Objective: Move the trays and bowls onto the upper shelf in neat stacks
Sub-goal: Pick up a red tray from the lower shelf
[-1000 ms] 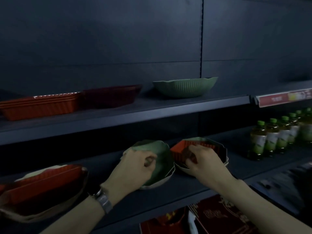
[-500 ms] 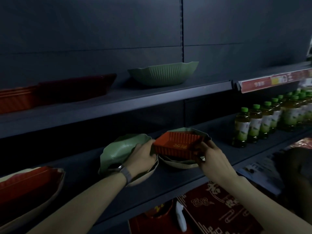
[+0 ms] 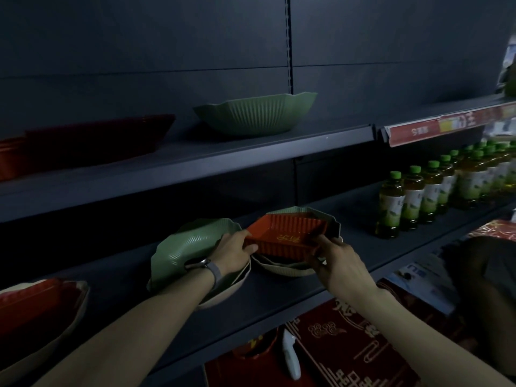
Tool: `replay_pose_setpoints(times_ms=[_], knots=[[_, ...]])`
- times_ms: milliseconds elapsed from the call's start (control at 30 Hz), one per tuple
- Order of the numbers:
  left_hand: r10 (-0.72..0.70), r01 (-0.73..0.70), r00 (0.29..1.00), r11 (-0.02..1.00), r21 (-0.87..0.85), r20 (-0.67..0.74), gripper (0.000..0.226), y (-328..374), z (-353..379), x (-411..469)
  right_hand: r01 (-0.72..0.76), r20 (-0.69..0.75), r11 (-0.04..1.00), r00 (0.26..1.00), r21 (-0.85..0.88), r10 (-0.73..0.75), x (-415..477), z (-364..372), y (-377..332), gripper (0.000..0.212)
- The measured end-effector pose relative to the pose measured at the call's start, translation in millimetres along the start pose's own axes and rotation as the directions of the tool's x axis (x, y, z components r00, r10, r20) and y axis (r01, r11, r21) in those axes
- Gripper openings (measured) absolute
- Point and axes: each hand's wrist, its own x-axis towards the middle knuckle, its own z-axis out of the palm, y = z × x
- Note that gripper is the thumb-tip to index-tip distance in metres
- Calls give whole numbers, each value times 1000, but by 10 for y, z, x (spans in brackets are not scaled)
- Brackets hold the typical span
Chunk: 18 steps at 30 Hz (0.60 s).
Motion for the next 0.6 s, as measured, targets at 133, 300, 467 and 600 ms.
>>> replay_pose_setpoints(times_ms=[133, 300, 467, 600], knots=[[16, -18, 998, 999, -48, -54, 27, -44, 19, 9, -20, 18, 1000, 1000, -8, 20, 13, 22, -30, 20], [56, -63, 993, 996, -64, -108, 20, 10, -19, -45, -38, -2, 999, 999, 25, 38, 33, 15, -69, 13], [98, -112, 983, 990, -87, -154, 11, 91, -115, -203, -42, -39, 998, 998, 51, 44, 0, -58, -83, 11], [128, -148, 973, 985, -92, -194, 15, 163, -214, -397, -60, -78, 997, 995, 47, 64, -96, -170, -95, 44]])
